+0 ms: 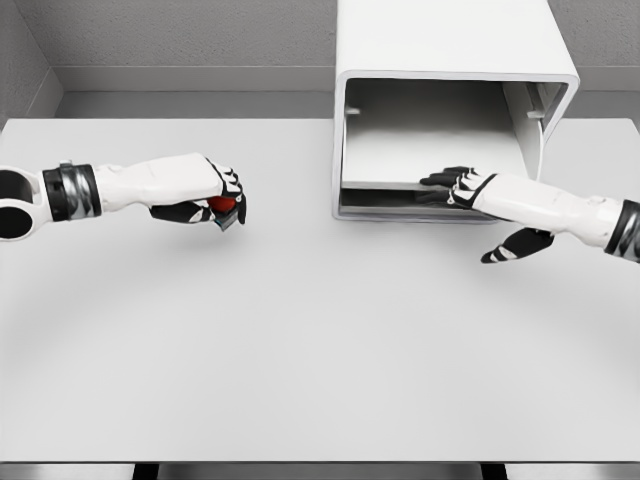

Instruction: Slide open multi-storey tabletop storage cabinets and put open load switch and slide close multi-storey tabletop storage cabinets

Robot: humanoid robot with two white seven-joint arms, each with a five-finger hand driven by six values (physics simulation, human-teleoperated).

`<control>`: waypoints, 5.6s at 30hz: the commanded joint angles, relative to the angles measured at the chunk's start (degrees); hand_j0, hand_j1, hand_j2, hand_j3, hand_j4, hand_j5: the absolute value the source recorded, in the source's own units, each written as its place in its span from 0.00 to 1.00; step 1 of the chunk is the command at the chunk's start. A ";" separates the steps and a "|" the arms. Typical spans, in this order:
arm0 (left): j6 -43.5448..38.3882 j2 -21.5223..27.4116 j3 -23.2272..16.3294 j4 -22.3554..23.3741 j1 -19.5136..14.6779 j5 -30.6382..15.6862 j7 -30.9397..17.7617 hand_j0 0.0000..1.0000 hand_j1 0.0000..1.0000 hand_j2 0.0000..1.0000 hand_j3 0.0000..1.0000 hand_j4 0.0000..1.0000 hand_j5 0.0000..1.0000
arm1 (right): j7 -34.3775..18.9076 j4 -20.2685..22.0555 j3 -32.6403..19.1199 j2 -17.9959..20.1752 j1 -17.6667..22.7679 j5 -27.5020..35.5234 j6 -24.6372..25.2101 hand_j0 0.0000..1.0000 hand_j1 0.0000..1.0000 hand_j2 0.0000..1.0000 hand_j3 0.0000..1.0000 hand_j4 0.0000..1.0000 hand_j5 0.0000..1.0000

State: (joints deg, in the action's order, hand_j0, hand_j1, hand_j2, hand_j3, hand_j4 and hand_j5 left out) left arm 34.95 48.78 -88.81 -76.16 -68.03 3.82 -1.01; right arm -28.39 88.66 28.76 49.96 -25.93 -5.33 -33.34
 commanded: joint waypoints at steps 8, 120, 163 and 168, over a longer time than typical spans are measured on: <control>0.05 -0.18 0.30 -0.05 -0.09 -0.57 0.13 0.46 0.46 0.46 0.46 0.46 0.46 | -0.35 5.47 0.24 2.16 0.97 0.94 -1.66 1.00 1.00 1.00 1.00 1.00 1.00; 0.05 -0.62 1.44 -14.81 -15.56 -3.56 0.40 0.46 0.46 0.46 0.46 0.46 0.46 | 24.61 9.78 -8.46 34.24 5.01 7.88 -1.66 1.00 1.00 1.00 1.00 1.00 1.00; 0.05 -20.92 -2.25 -1.19 -17.14 -3.47 0.31 0.46 0.46 0.46 0.46 0.46 0.46 | 11.08 9.78 11.93 17.45 -7.82 8.14 -1.66 1.00 1.00 1.00 1.00 1.00 1.00; 0.05 -22.06 -2.07 1.80 -17.23 -3.65 0.31 0.46 0.46 0.46 0.46 0.46 0.46 | 11.08 9.78 11.93 17.45 -7.91 8.15 -1.66 1.00 1.00 1.00 1.00 1.00 1.00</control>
State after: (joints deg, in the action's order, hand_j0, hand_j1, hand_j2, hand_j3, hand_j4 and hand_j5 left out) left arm 35.03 27.29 -91.00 -75.56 -85.25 0.63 -0.79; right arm -17.36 98.42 40.74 67.32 -33.84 2.38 -35.10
